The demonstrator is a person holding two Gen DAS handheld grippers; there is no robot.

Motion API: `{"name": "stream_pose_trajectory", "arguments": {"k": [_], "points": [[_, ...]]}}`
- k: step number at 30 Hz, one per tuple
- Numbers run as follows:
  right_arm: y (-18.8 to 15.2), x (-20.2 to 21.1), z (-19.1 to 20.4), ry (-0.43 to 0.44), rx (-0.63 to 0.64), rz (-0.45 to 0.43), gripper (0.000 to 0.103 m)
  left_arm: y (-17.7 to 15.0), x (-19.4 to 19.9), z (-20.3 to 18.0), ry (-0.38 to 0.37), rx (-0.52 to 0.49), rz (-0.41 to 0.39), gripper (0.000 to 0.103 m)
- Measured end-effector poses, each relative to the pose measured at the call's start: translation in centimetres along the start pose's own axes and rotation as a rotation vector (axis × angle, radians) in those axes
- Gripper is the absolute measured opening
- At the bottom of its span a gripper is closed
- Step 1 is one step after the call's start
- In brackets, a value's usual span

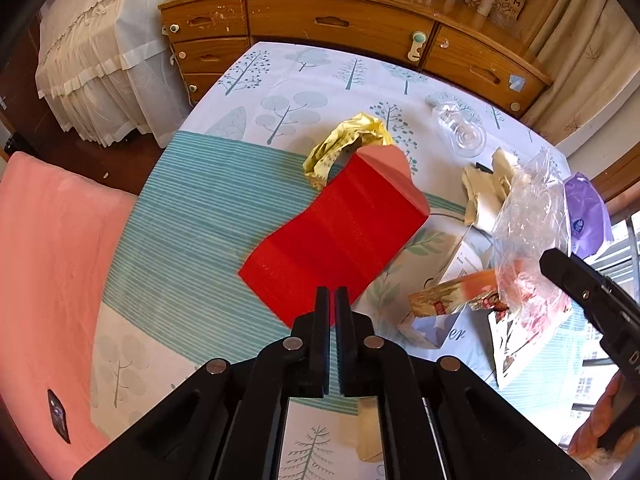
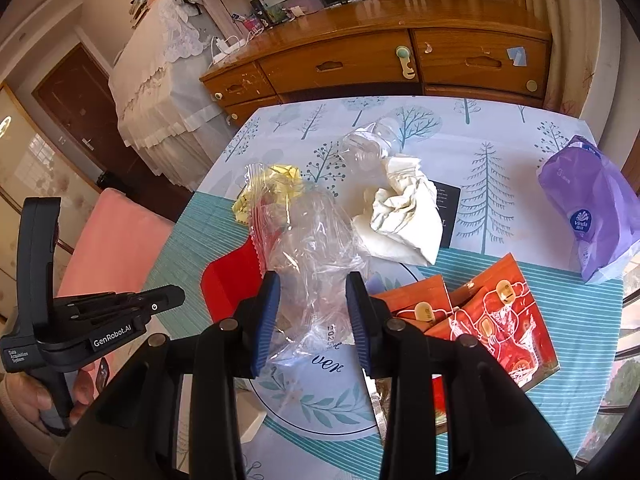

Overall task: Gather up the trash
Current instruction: 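Lift and carry the red card and plastic bag over the bin with both tools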

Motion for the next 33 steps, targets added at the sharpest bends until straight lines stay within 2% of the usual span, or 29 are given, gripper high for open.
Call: {"name": "stream_pose_trajectory", "arguments": {"k": [1,3,6,12,18,26,31,32,33], "points": [[0.1,0.1,0.0,-0.002,0.003,-0.002,0.031,0.2,-0.2,-0.3,-0.005,0.005,0.002,0.014],[0.2,0.2,-0.1,-0.006,0.009,-0.005,0.031,0.8,-0.8,-0.7,-0.02,0.016,0.009,0.041],[0.5,0.1,-0.6,-0.011,0.011,-0.007,0.031,1.6,-1.6,-1.7,-0.037,0.01,0.015,0.048],[1.0,0.0,-1.9,-0.022,-0.002,-0.014,0.031,3.4,-4.9,-3.9,-0.085,0.032,0.054,0.048],[1.2,-0.4,-2.9,-0.027,0.007,-0.001,0.031,5.3,-7.7,-4.7,-0.134,0.136,0.069,0.048],[1.0,-1.5,-3.6,-0.014,0.008,0.019,0.031,6.9,-11.0,-4.6,-0.075,0.199,0.115,0.048],[0.8,-2.1,-3.2,-0.009,0.022,0.031,0.03,7.3,-12.0,-4.4,-0.033,0.215,0.117,0.048],[0.8,-2.2,-3.2,-0.009,0.025,0.033,0.03,7.3,-12.0,-4.2,-0.033,0.224,0.112,0.038],[0.8,-2.3,-3.1,-0.009,0.028,0.033,0.03,7.3,-12.0,-4.1,-0.041,0.236,0.103,0.017]]}}
Point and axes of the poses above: each gripper's, at about its wrist camera, not at the fingertips, and x roughly against the way its jaws point, z to its left, y to its top, the point moved 5 cm from there along -x, roughly the way its jaws point, and after that the axes turned 14 degrees about -x, right-handed, at the moved point
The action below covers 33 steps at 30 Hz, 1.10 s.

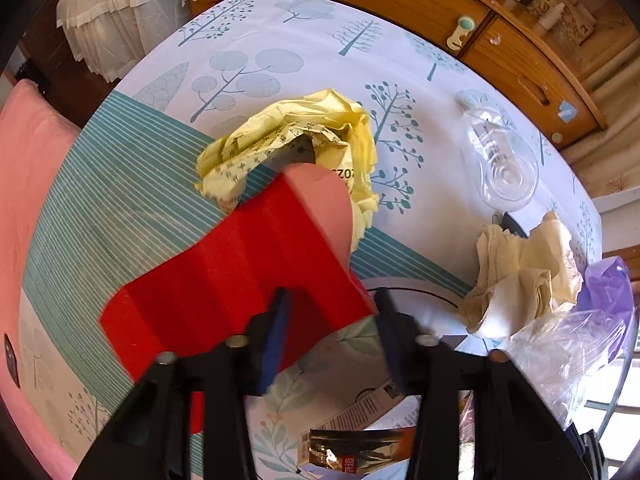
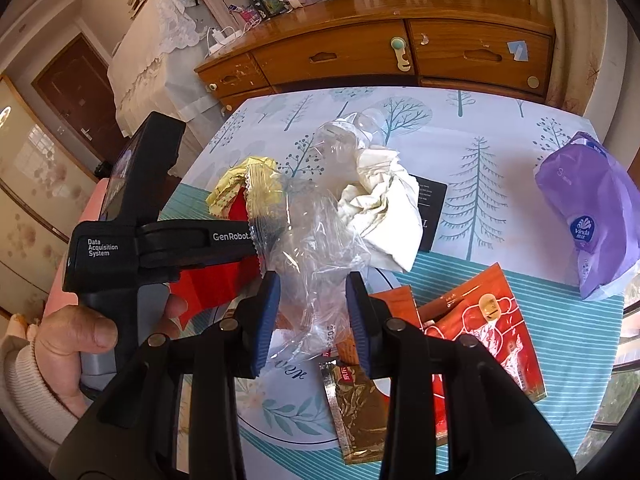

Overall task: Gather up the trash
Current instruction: 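Lift and carry the red card and plastic bag over the bin with both tools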

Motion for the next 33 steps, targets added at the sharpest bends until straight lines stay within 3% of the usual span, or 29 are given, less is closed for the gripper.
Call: {"name": "stream_pose_trajectory", "arguments": {"k": [3,12,23,33], "points": [[-0.3,0.0,0.3,-0.003,0.013,0.0,0.03,-0.2,0.8,0.4,0.012,-0.008,-0.02,0.005],[-1.5,1.2,2.3,-0.006,0.048,-0.011,0.03,-3.6,7.3,2.8,0.013,-0.024,-0.111,0.001],[-6.3,5.0,8.4,-0.02,0.1,-0.034,0.03,-13.0,17.3,8.2,-0.041,-0.073,-0.196,0.001],[-14.9,9.5,15.5,-0.053,0.088,-0.1,0.03,-22.7,25.3,14.2,-0.101,-0.195,-0.276,0.001]]}}
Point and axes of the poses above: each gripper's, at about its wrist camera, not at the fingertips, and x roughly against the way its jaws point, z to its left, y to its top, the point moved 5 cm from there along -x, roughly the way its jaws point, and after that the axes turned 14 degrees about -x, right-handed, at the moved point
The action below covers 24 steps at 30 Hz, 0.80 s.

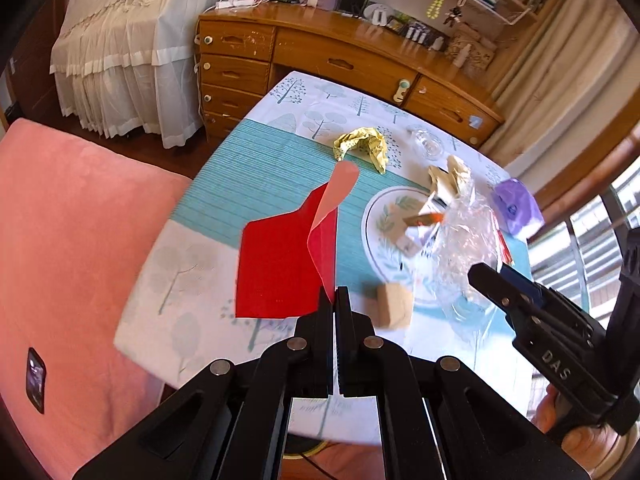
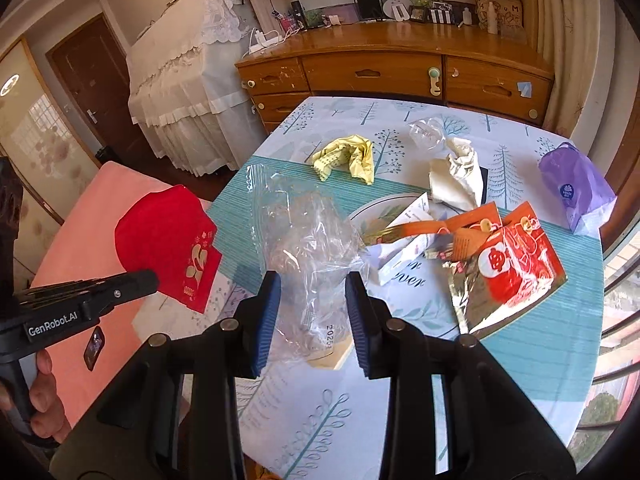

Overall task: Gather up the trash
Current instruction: 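Lift and carry the red card and plastic bag over the bin with both tools, then open both tools to drop the red card and plastic bag into the bin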

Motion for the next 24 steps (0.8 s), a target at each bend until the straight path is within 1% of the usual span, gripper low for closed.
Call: {"name": "stream_pose_trajectory", "arguments": {"k": [6,9,11,15,17,21,24], "points": [[-7.1,4.1,5.0,-0.034,-0.032,-0.056,0.03,-6.3,6.1,2.2,-0.068,-0.094,-0.042,0.001],[-10.9,5.9,7.2,-0.052,-0.05,-0.082,0.03,-10.1,8.8,3.3,-0.103,-0.156,-0.047,0.001],[-13.5,6.8,8.4,-0.061,-0.063,-0.081,0.03,-12.5,10.1,3.8,-0.121,-0.19,-0.043,0.001],[-18.9,7.7,10.2,-0.086,-0.066,-0.037,0.03,-17.5,12.0,5.2,-0.158,-0.226,-0.022,0.001],[-21.3,8.0,10.5,-0.102,-0.069,-0.009,0.03,-19.8,12.4,5.8,-0.175,-0.232,-0.003,0.001],[-25.1,8.6,11.0,-0.132,-0.066,0.039,0.03,-23.2,12.4,5.8,-0.209,-0.24,0.021,0.001],[-27.3,8.6,10.8,-0.155,-0.054,0.07,0.03,-25.3,11.5,5.4,-0.257,-0.217,0.035,0.001]]}}
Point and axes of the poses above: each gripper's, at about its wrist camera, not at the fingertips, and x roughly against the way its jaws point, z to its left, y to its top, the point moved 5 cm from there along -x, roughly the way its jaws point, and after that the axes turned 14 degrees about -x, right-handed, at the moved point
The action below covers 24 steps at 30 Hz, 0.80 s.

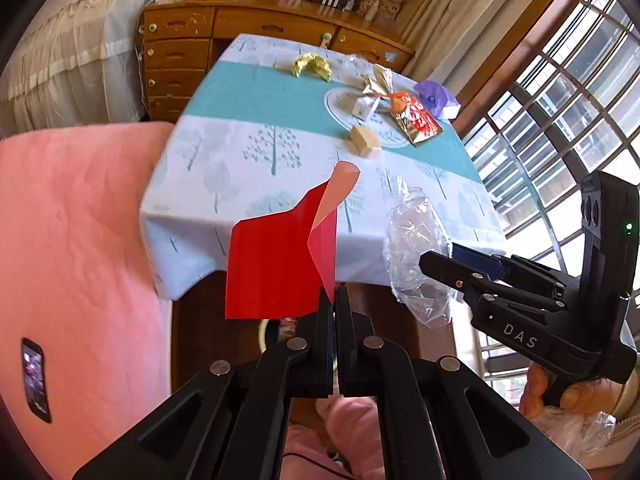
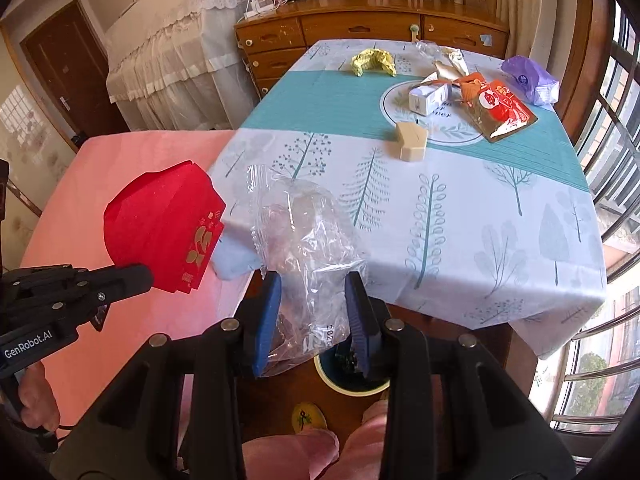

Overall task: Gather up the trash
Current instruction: 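Open both tools to drop the red card and plastic bag into the bin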

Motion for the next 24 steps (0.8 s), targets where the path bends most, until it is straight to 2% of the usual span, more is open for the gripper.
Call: {"name": "stream_pose_trajectory", "arguments": {"k": [6,11,18,24], "points": [[-3.4,-3.4,-2.2,-0.036,-0.02,0.077,0.03,-3.9,-5.3,0.3,-0.072,0.105,0.059,0.001],[-6.2,-8.4,-4.5,-0.047,-0.039,0.137,0.03,-6.9,-12.1,1.0,-0.1,0.142,0.131,0.001],[-10.8,-17.7,-8.0,-0.089,-0.036,0.229,0.03,-11.7,-23.7,2.4,-0.114,0.167,0.236,0.001],[-14.4,-26.4,-11.8,-0.102,-0.08,0.288,0.03,-14.8,-32.4,3.3,-0.139,0.165,0.248,0.001]]}}
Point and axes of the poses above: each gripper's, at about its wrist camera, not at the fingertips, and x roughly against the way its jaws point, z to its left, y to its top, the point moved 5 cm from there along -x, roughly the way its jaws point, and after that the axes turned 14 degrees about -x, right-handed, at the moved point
